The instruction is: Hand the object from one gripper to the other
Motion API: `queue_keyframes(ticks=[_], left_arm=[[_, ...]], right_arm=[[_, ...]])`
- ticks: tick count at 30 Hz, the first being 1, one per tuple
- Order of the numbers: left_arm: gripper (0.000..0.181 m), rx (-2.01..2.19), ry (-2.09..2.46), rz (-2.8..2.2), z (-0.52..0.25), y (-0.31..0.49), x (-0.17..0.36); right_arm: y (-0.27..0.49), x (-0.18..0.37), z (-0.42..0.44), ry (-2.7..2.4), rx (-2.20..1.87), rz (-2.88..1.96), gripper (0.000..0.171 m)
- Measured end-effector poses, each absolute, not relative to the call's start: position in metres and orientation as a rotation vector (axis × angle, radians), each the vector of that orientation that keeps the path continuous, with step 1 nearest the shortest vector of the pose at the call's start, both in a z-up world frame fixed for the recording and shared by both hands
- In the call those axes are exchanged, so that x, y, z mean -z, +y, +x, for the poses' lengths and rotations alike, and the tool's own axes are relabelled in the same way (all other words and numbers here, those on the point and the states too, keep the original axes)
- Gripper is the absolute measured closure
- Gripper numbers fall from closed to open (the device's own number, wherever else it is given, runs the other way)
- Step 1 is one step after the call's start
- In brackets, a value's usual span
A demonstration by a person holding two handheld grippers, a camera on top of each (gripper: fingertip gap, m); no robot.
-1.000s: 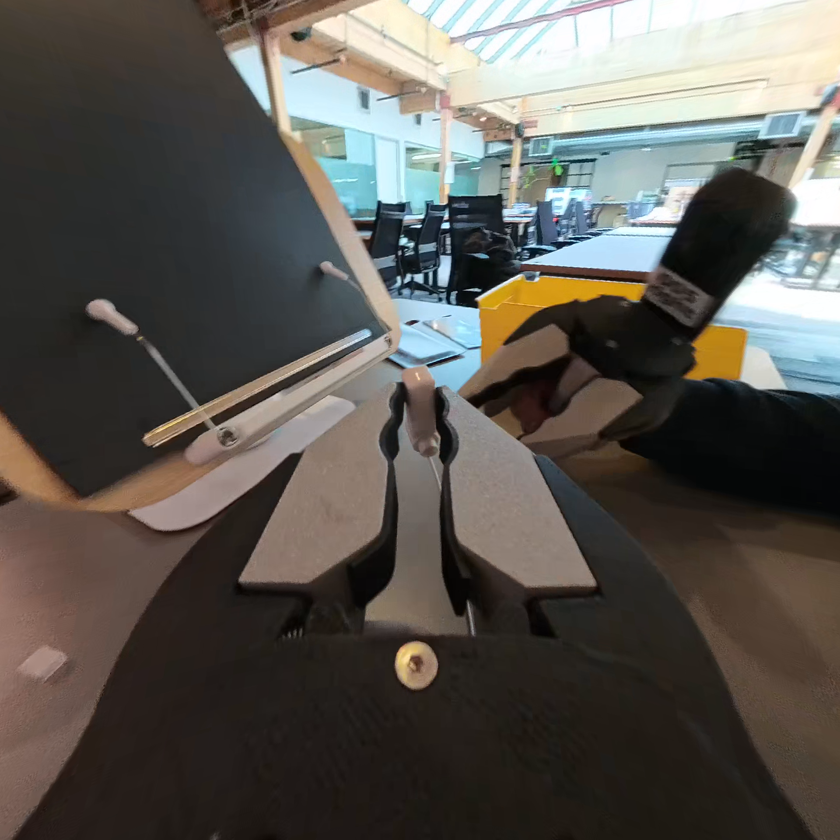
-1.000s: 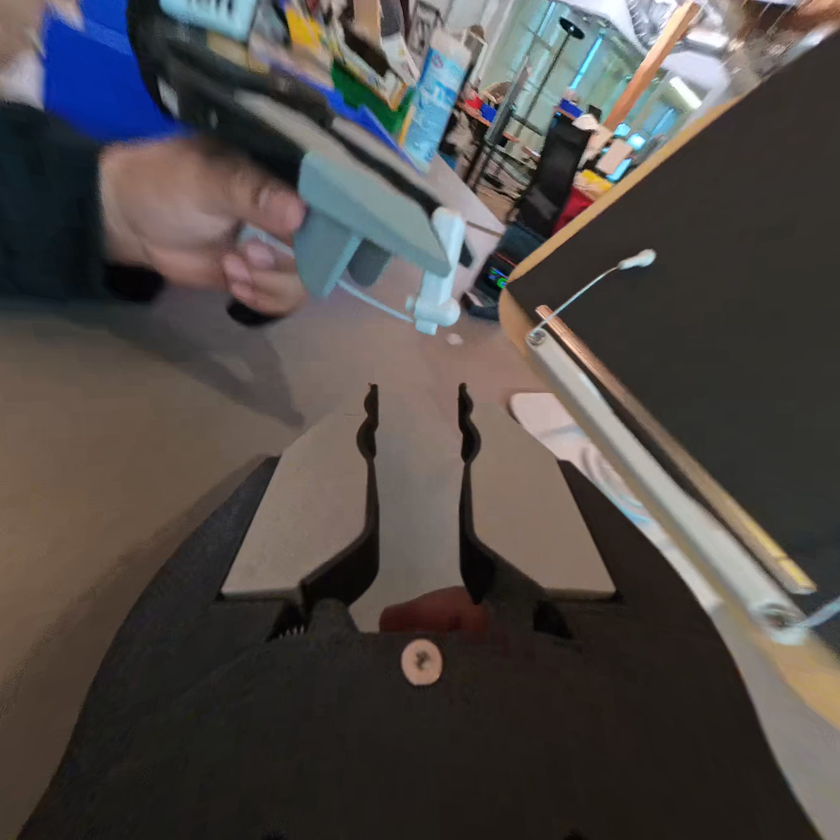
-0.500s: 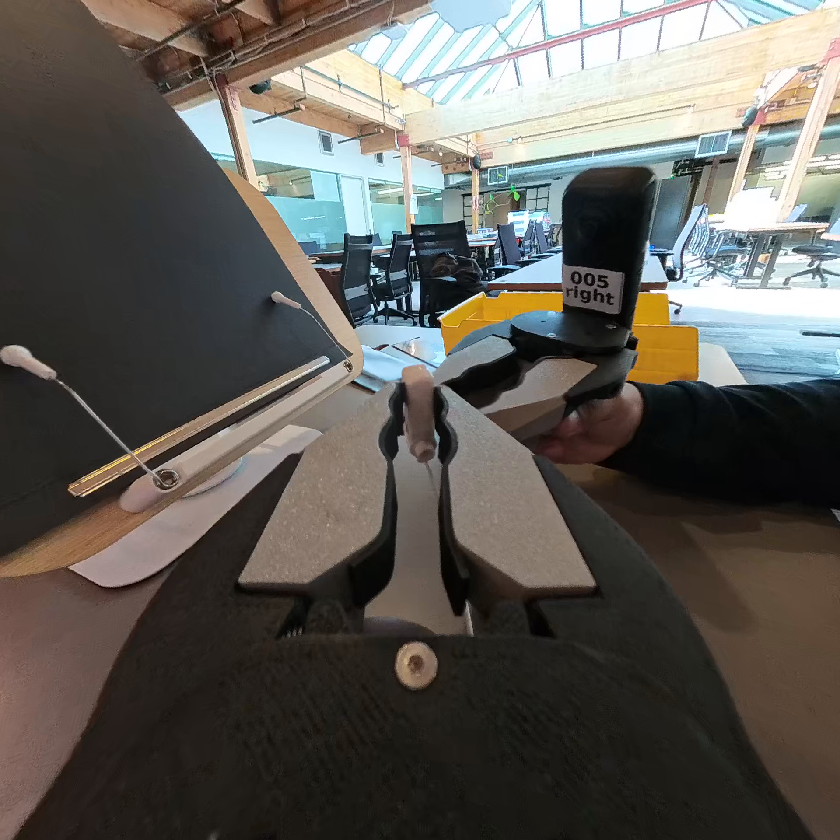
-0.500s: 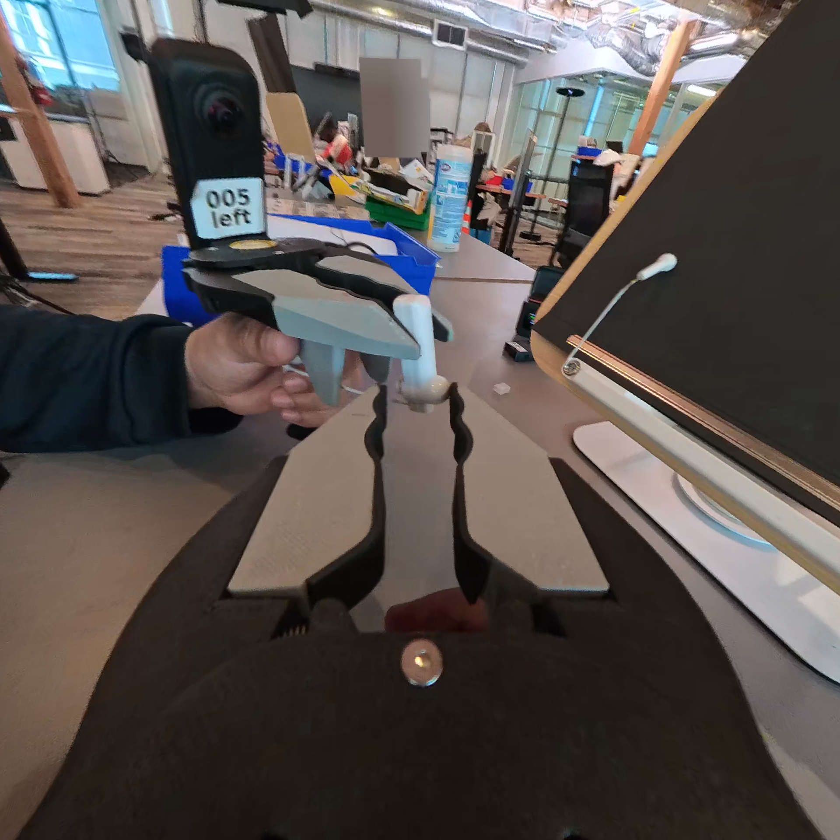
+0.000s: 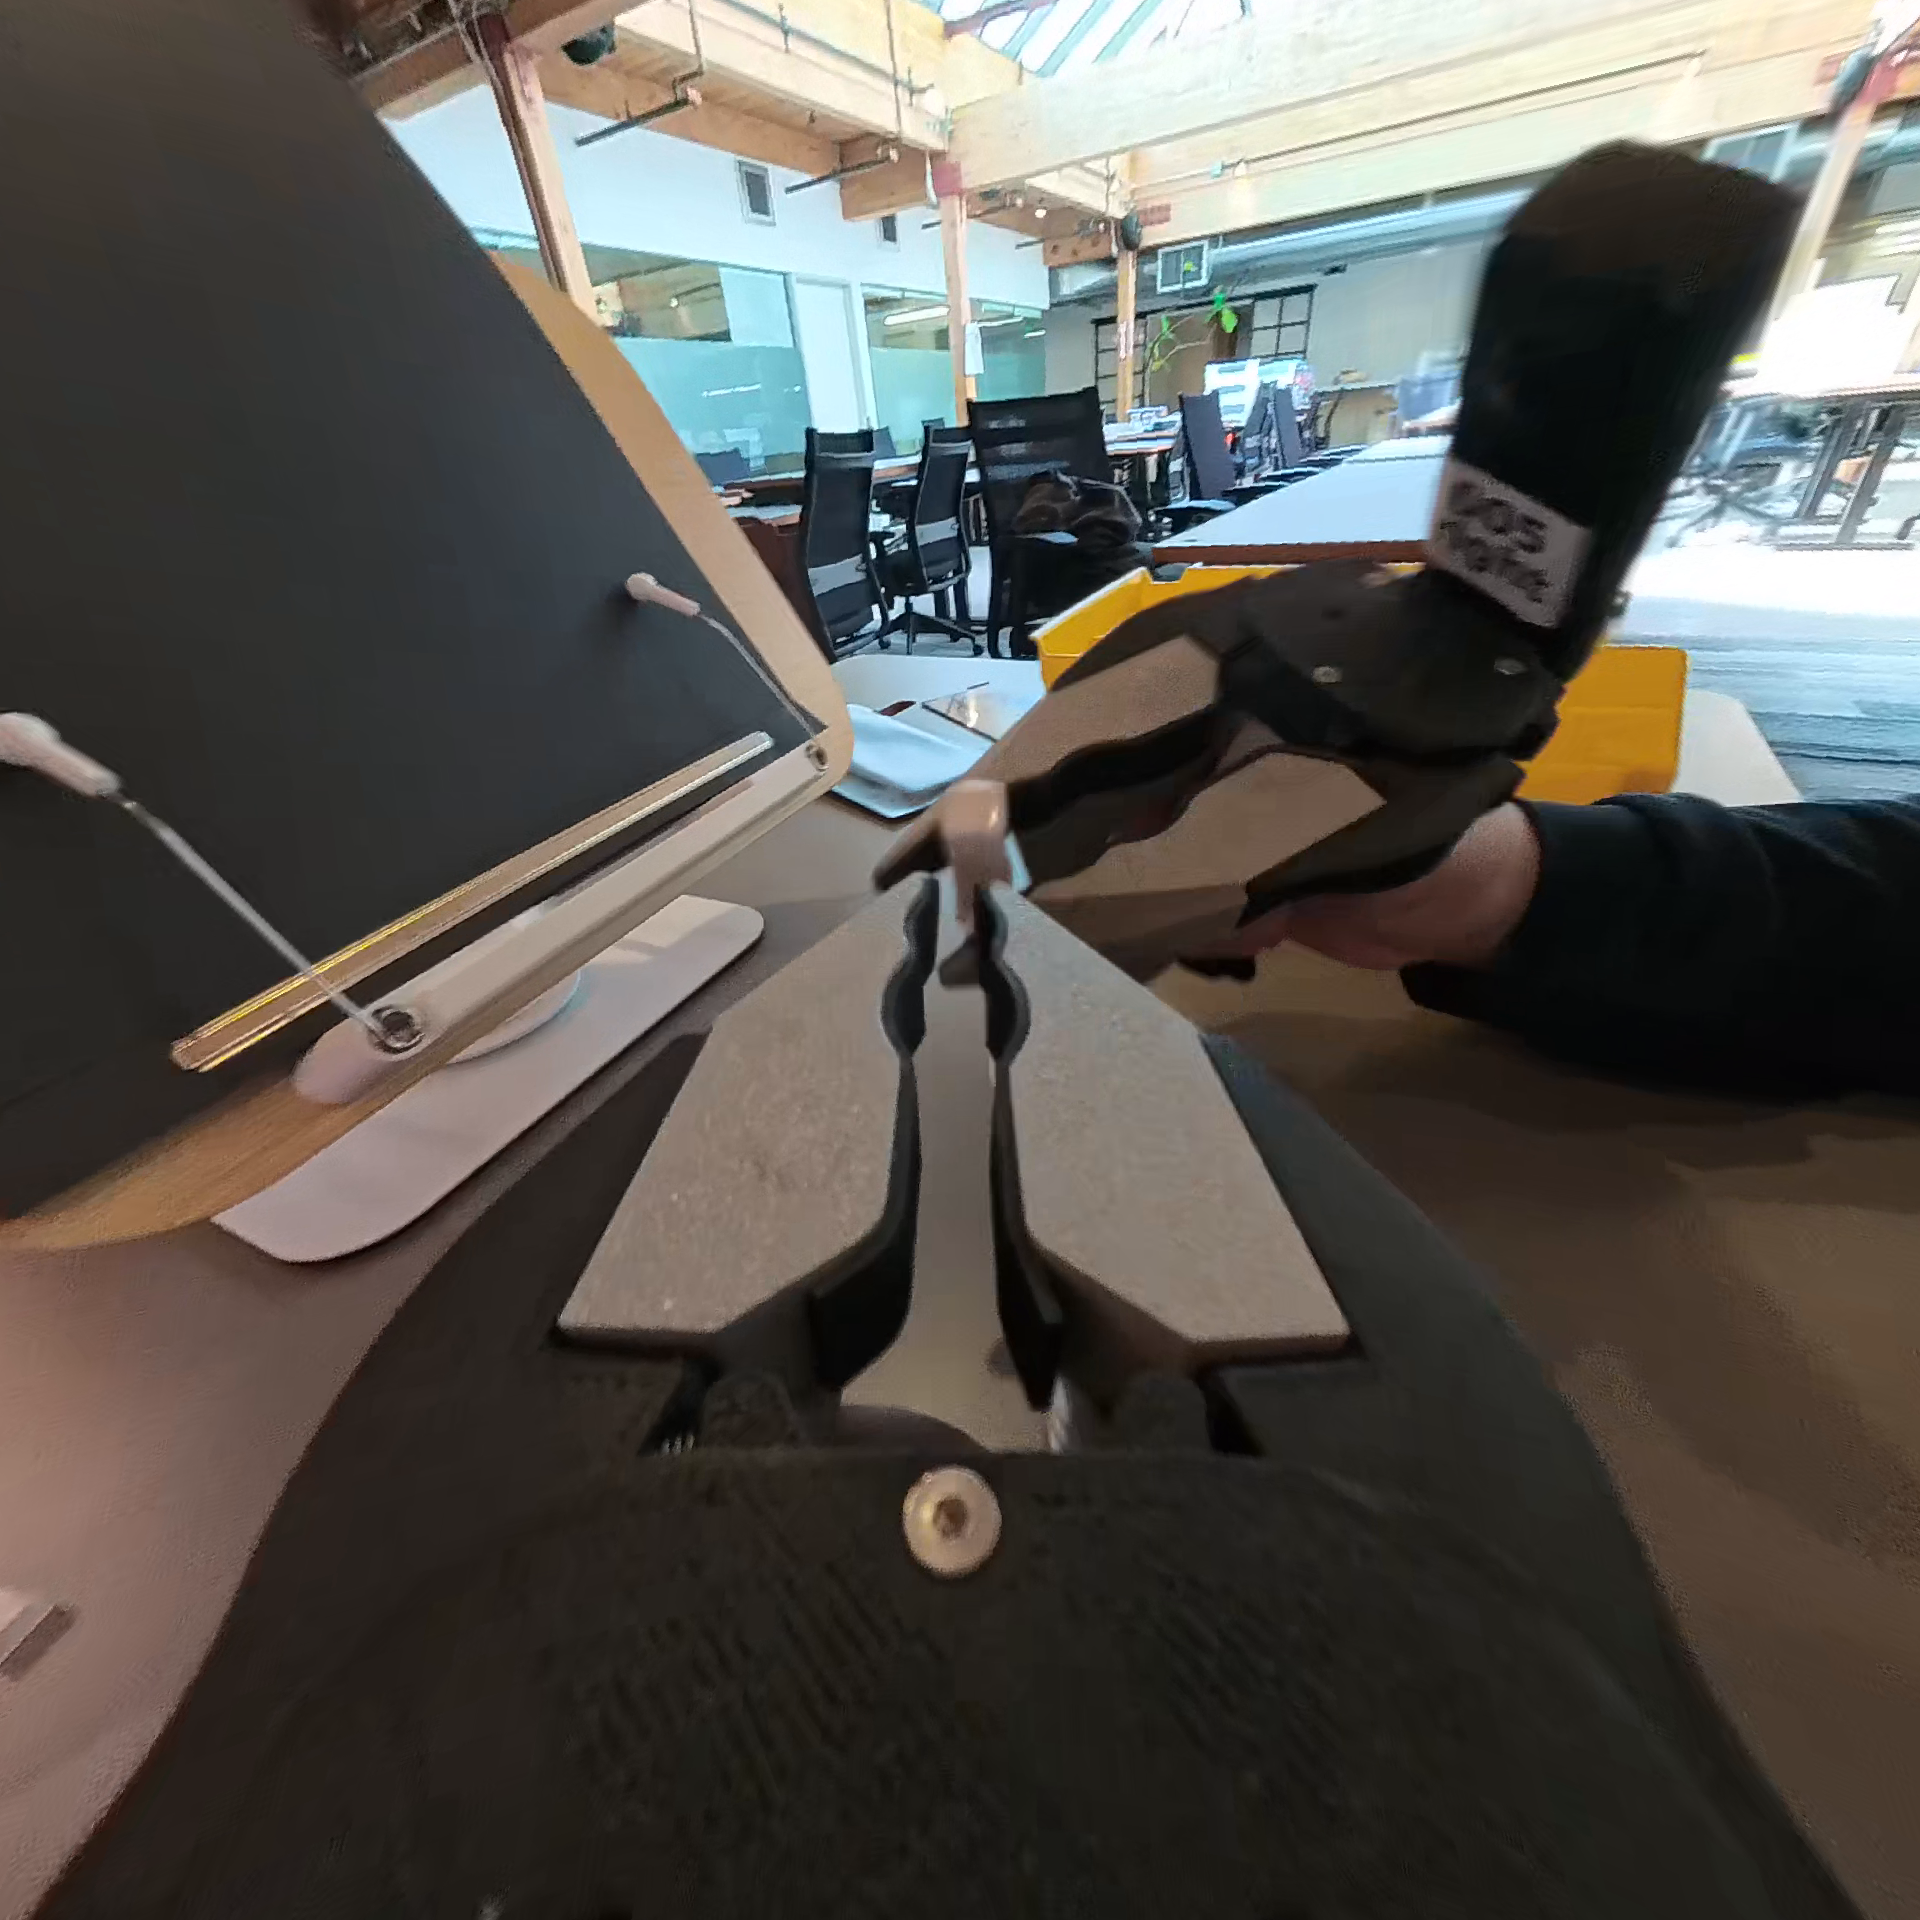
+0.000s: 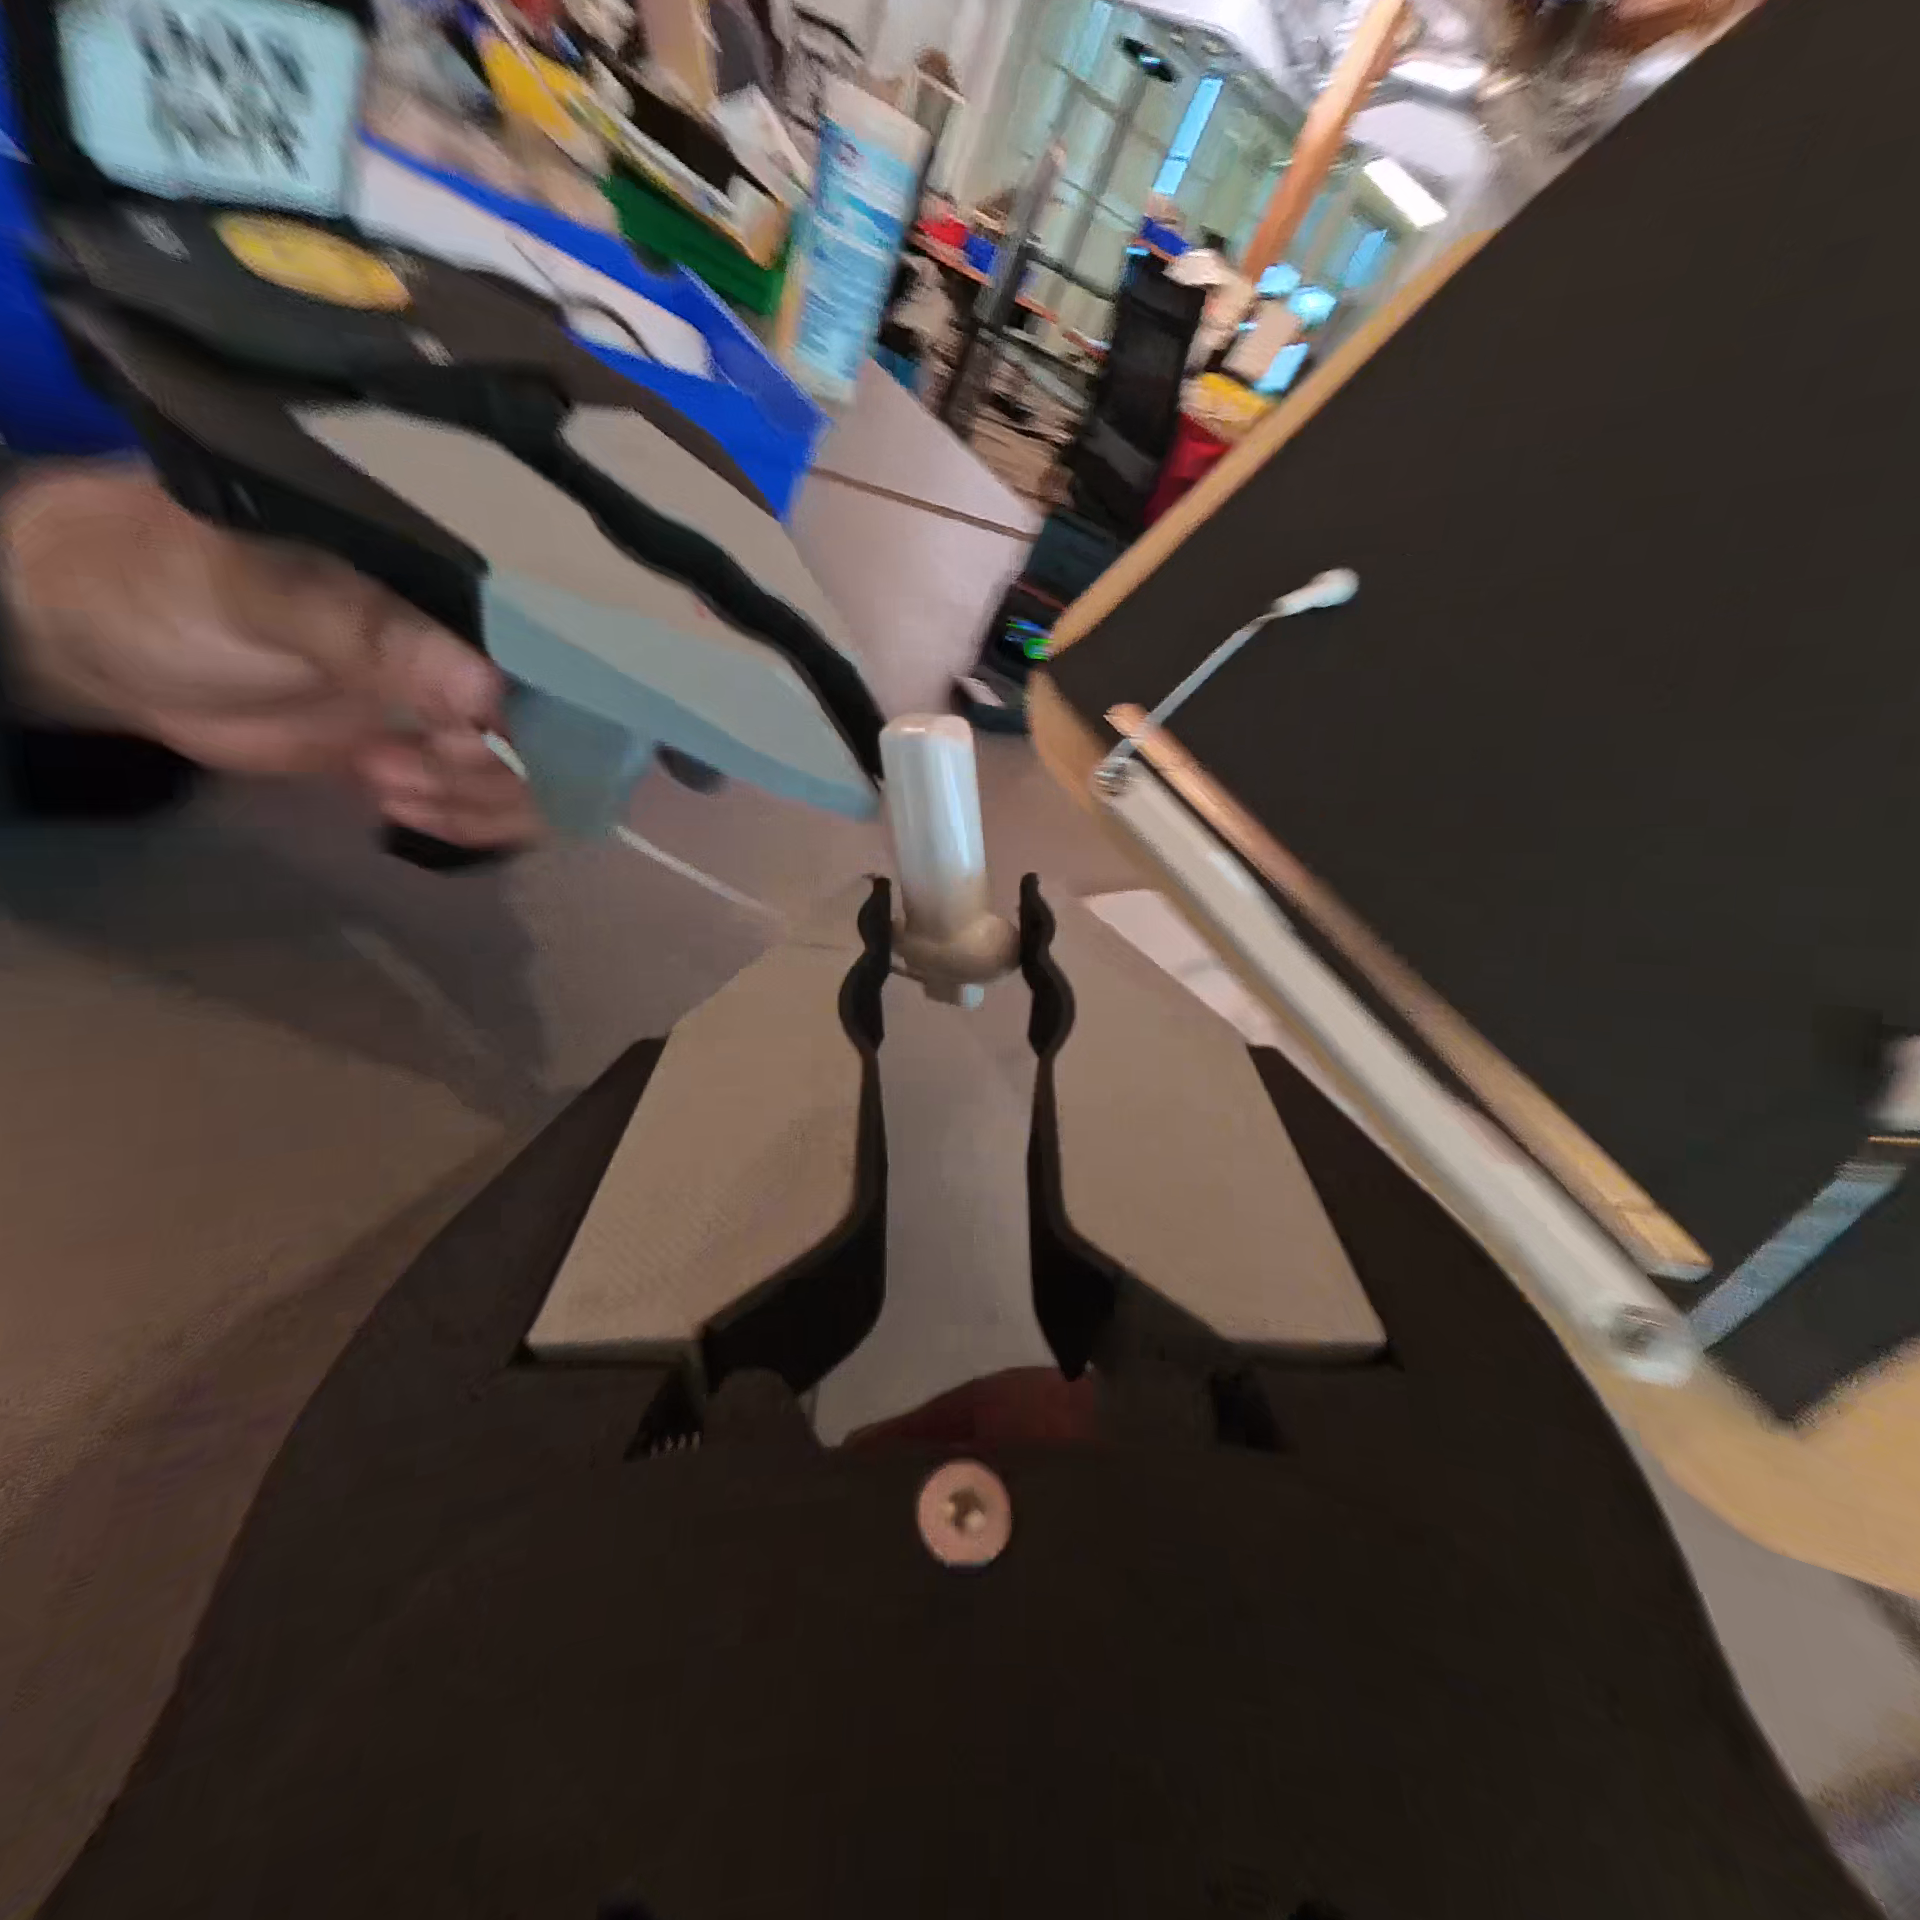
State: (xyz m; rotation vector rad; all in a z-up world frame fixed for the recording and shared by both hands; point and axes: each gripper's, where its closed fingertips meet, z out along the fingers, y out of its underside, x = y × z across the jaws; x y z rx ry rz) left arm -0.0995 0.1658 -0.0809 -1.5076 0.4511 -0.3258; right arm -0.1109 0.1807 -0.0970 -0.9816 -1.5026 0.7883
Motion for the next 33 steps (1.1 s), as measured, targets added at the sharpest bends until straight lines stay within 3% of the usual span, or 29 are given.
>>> queue_keyframes(ticks=[6, 12, 22, 33], left_arm=[[0.172, 0.524, 0.312, -1.556, -0.117, 0.163, 0.077], [0.132, 1.029, 0.197, -1.643, -0.1, 0.159, 0.089], [0.139, 1.339, 0.249, -1.729, -0.074, 0.144, 0.105], [0.152, 1.323, 0.346, -1.794, -0.068, 0.137, 0.117]], right_arm=[[0.212, 0.077, -0.093, -1.401, 0.029, -0.576, 0.15], [0.186, 0.076, -0.102, -1.368, 0.289, -0.262, 0.15], [0.15, 0.089, -0.113, -1.415, 0.256, -0.102, 0.149], [0.14, 0.095, -0.108, -1.463, 0.118, -0.088, 0.15]])
